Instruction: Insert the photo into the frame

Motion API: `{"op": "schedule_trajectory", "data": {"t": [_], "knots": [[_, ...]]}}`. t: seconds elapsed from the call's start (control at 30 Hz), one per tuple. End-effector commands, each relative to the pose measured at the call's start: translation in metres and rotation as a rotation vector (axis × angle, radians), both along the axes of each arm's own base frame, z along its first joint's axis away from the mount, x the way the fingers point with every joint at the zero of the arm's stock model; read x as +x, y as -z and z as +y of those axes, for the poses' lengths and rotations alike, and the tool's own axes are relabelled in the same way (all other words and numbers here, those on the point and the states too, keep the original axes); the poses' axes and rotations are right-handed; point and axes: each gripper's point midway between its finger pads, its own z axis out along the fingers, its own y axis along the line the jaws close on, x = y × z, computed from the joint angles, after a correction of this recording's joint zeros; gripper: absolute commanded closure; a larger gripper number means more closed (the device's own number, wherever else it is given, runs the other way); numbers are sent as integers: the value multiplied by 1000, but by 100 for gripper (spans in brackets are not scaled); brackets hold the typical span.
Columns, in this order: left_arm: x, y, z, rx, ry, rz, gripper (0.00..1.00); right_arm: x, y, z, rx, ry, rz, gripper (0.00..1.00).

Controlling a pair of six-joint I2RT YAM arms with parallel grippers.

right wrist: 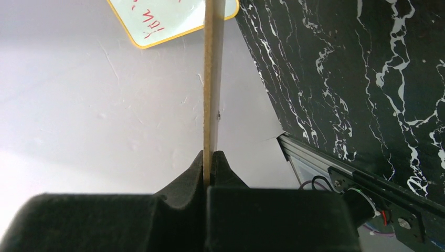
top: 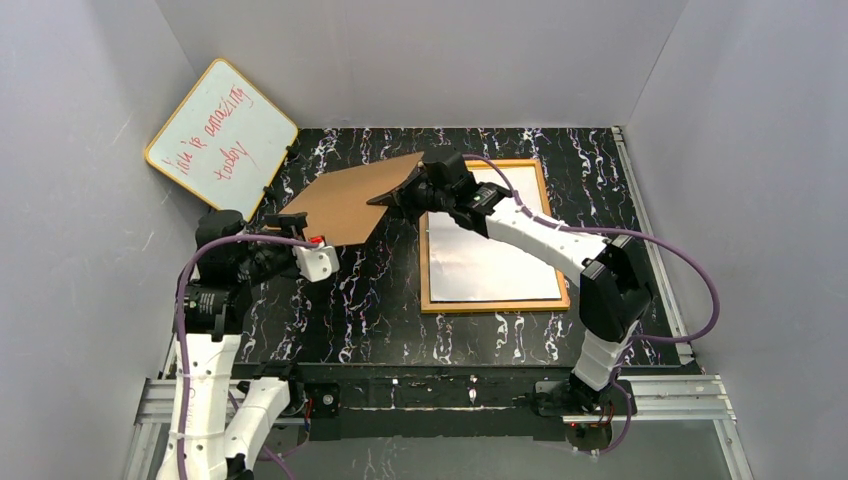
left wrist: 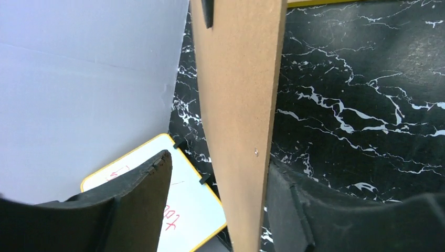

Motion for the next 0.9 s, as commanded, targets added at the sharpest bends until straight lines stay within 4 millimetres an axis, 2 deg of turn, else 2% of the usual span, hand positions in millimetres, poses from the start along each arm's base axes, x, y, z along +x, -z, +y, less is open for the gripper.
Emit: {"op": "schedule_trajectory", "data": {"t": [0.0, 0.07, 0.1, 0.23, 0.47, 0.6, 0.73, 0.83, 0.87], "knots": [[15, 2, 7, 5, -50, -4, 46, -12, -81, -4, 233, -15, -120, 99], [14, 5, 6, 8, -44, -2, 57, -14, -84, -8, 245, -9, -126, 99], [13, 5, 5, 2, -40, 2, 59, -16, -87, -9, 251, -9, -131, 99], [8, 10, 2, -19, -35, 55, 56, -20, -95, -11, 279, -16, -140, 99], [7, 24, 9, 14, -58, 118, 53, -25, -103, -16, 330, -20, -138, 99], [25, 6, 11, -35, -114, 47, 69, -30, -103, -19, 335, -37, -138, 99], [35, 6, 16, -37, -146, 16, 79, -37, -106, -24, 345, -55, -144, 99], [37, 7, 14, -34, -132, 12, 100, -44, -106, -24, 325, -121, -181, 99], [38, 3, 13, -43, -128, 4, 100, -46, -104, -24, 303, -151, -199, 91]]}}
